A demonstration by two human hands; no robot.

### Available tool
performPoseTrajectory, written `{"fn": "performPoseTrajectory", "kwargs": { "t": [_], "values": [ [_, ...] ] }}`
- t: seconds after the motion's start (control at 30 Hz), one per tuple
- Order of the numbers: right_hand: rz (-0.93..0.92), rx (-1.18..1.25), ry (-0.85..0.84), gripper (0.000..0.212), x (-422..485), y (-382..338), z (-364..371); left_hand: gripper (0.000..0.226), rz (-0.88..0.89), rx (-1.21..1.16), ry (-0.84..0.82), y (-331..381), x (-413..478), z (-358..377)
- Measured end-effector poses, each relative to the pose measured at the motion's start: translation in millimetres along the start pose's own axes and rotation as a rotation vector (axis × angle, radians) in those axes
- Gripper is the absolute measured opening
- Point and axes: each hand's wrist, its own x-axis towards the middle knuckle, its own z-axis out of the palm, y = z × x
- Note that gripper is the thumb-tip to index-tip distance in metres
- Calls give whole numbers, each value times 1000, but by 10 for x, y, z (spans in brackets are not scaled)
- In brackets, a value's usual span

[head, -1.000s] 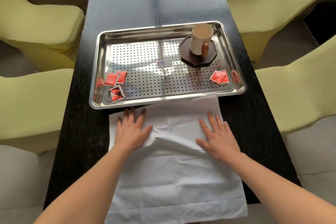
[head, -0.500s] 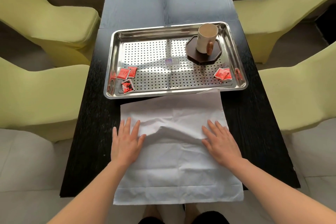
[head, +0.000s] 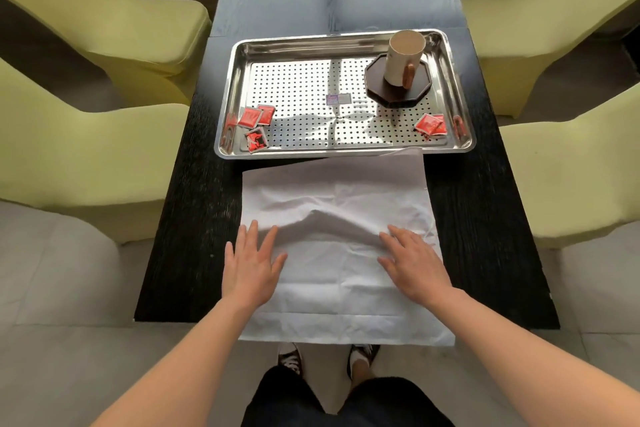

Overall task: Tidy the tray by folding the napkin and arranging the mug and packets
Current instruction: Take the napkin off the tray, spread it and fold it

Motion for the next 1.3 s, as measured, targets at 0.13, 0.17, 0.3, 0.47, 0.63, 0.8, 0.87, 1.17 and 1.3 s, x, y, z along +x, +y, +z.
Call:
{"fn": "performPoseTrajectory", "kwargs": {
  "t": [0.13, 0.17, 0.3, 0.47, 0.63, 0.8, 0.87, 1.17, 1.3],
  "values": [
    [138, 143, 51, 44, -232, -134, 34, 64, 12, -89, -32, -7, -158, 1],
    [206, 199, 75, 41, -312, -159, 48, 64, -10, -118, -38, -26, -210, 8],
    [506, 321, 143, 31, -641, -171, 128, 57, -228, -229, -63, -170, -462, 36],
    [716, 350, 185, 19, -944, 11, 279, 53, -371, -343, -172, -293, -723, 141],
    [764, 566, 210, 17, -1001, 144, 299, 56, -435, -370, -166, -225, -759, 136],
    [753, 694, 227, 23, -988, 180, 282, 61, -502, -334, -171, -212, -737, 131],
    [739, 701, 213, 24, -992, 179, 281, 61, -531, -363, -171, -220, -734, 146],
    [651, 855, 249, 35, -1046, 95, 234, 37, -528, -432, -110, -246, -775, 209],
    [429, 721, 201, 56, -1120, 94, 89, 41, -506, -588, 10, -266, -785, 200]
  ]
}}
